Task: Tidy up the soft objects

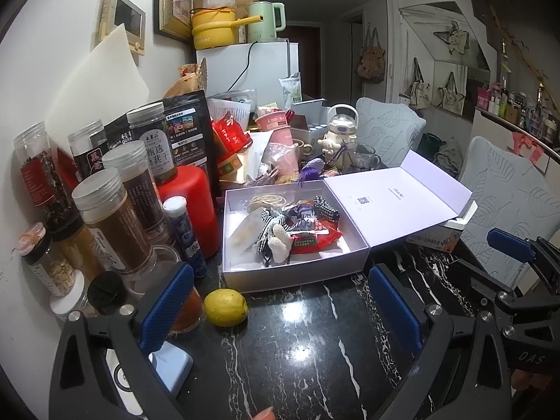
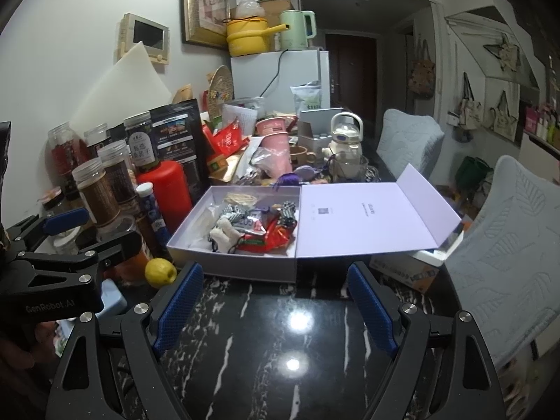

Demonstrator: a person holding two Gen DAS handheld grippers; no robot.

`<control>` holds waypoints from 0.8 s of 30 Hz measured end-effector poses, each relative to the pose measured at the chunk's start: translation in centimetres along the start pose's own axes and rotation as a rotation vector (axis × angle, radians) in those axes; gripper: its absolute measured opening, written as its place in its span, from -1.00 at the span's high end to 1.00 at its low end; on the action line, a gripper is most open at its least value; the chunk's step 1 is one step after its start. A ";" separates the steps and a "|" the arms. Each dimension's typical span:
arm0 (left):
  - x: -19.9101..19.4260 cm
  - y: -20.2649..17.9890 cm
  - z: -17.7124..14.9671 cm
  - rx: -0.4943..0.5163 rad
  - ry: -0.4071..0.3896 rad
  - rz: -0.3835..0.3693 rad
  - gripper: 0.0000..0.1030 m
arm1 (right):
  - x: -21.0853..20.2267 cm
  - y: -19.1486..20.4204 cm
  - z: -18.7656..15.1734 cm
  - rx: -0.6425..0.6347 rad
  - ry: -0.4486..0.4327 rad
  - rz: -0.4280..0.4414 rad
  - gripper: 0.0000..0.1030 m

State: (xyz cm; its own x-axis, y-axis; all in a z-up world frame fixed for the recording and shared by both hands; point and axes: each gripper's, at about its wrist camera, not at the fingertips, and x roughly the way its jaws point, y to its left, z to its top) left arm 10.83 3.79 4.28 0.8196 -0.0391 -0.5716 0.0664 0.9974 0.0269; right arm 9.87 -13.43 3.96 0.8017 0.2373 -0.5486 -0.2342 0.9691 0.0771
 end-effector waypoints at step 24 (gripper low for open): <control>0.1 -0.6 -0.1 0.010 0.015 -0.021 -0.98 | 0.1 -0.8 -0.3 0.016 0.010 -0.016 -0.66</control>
State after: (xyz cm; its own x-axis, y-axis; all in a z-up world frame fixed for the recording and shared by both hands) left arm 10.75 3.21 4.10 0.8093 -0.0592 -0.5844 0.0895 0.9957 0.0232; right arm 9.97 -14.18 3.60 0.7997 0.2211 -0.5581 -0.2125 0.9738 0.0813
